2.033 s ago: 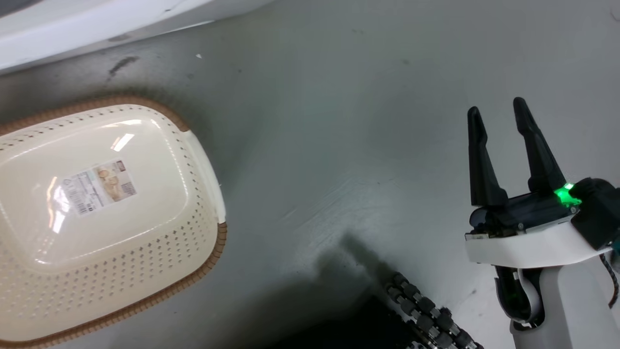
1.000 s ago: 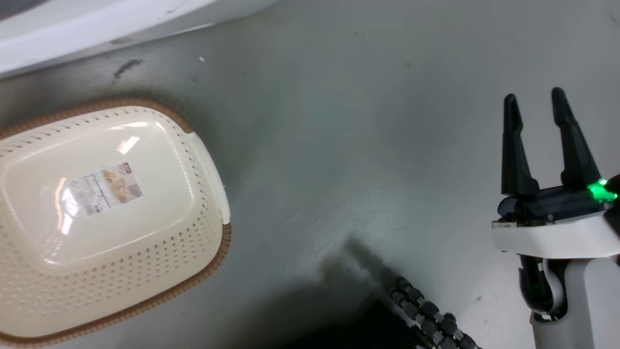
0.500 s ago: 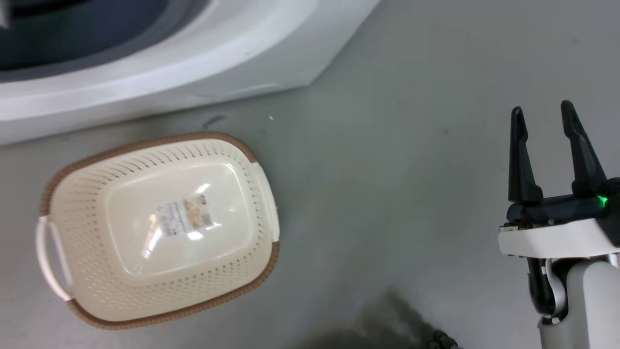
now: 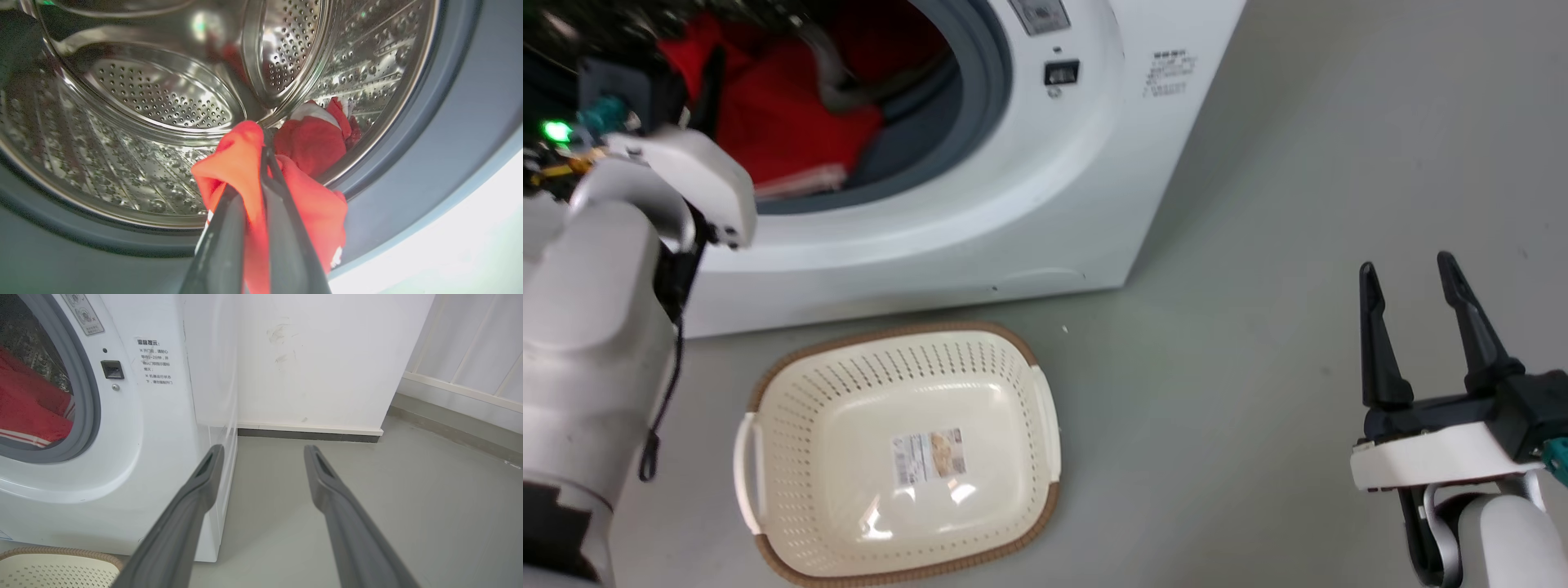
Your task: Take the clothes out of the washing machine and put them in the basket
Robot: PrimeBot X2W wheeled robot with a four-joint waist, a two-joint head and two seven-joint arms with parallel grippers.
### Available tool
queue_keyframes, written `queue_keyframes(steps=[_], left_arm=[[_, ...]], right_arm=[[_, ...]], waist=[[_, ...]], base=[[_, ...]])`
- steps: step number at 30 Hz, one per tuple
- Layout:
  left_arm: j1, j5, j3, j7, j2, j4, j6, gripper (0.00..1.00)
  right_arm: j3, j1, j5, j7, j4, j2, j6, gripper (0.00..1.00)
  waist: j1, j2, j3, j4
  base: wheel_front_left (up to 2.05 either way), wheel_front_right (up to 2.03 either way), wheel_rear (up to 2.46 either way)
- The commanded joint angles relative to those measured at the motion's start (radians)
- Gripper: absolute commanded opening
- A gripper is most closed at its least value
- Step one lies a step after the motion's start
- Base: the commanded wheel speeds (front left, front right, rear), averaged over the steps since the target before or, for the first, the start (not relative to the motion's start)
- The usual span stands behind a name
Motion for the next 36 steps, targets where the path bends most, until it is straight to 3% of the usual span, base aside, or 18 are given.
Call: queue_keyframes(steps=[1, 15, 22, 29, 36], left_arm=[[0.030, 0.002, 0.007, -0.006, -0.005, -0.023, 0.010, 0.00], [0.400, 0.058, 0.185, -0.008, 0.065, -0.601, 0.143, 0.00], [0.550, 0.045, 0.219, -0.002, 0.095, -0.819, 0.183, 0.00], [0.677, 0.021, 0.192, 0.063, 0.114, -0.946, 0.203, 0.00], [0.766, 0.019, 0.112, 0.093, 0.099, -0.899, 0.169, 0.00]], right_arm=[[0.000, 0.018, -0.007, -0.003, 0.005, 0.000, -0.001, 1.00], [-0.022, 0.089, -0.002, -0.003, 0.026, 0.001, -0.001, 1.00], [-0.036, 0.114, 0.013, -0.003, 0.031, 0.001, -0.001, 1.00], [-0.043, 0.098, 0.016, -0.003, 0.022, 0.000, -0.001, 1.00], [-0.043, 0.068, 0.014, -0.003, 0.014, 0.001, -0.001, 1.00]], waist=[[0.0003, 0.0000, -0.080, 0.048], [0.0003, 0.0000, -0.233, 0.097], [0.0003, 0.0000, -0.266, 0.118], [0.0003, 0.0000, -0.242, 0.127], [0.0003, 0.0000, -0.166, 0.117]], base=[[0.00, 0.00, 0.00], [0.00, 0.00, 0.00], [0.00, 0.00, 0.00], [0.00, 0.00, 0.00], [0.00, 0.00, 0.00]])
